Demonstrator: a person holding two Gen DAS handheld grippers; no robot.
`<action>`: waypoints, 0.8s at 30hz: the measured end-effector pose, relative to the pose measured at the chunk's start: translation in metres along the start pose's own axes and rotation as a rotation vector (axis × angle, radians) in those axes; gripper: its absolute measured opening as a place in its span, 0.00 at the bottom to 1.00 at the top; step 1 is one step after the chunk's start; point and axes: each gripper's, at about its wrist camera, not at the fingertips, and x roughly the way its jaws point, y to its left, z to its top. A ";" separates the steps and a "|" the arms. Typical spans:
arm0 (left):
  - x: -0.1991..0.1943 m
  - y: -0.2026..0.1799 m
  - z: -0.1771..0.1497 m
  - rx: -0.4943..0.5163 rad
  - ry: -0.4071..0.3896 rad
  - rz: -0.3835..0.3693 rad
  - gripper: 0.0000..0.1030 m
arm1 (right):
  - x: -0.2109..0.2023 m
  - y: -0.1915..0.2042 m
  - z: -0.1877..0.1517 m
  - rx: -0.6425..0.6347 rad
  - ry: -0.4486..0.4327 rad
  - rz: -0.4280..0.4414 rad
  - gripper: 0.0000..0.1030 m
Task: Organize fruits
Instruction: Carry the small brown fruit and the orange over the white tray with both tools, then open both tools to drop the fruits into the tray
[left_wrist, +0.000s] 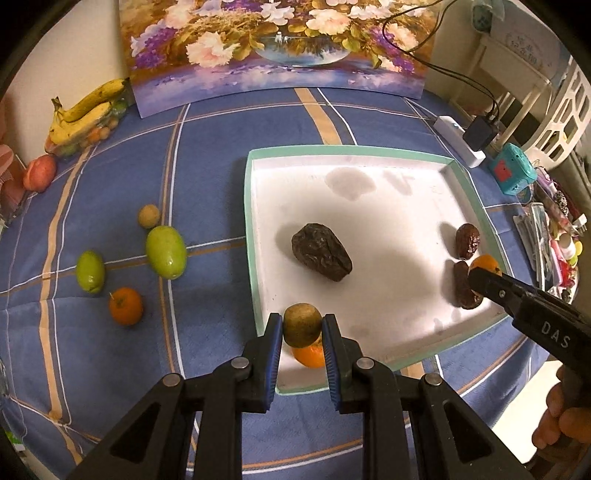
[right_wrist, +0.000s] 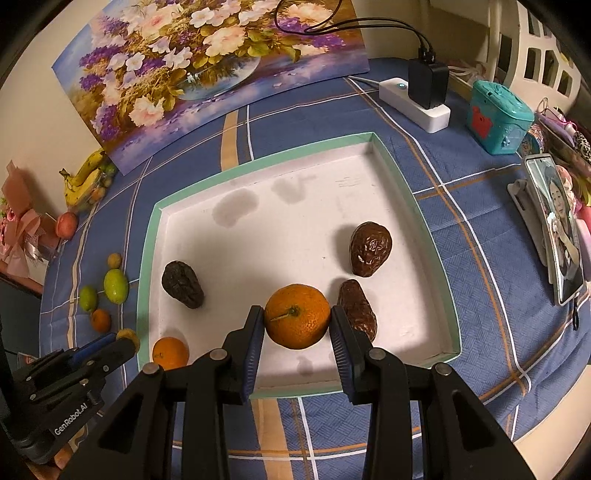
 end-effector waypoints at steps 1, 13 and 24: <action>0.001 0.000 0.000 0.002 -0.003 0.002 0.22 | 0.000 0.000 0.000 -0.002 0.001 0.000 0.36; 0.027 0.002 -0.001 -0.005 0.028 0.025 0.23 | 0.028 0.009 -0.007 -0.052 0.096 -0.026 0.36; 0.034 0.005 -0.003 -0.012 0.045 0.026 0.24 | 0.048 0.003 -0.013 -0.041 0.161 -0.040 0.36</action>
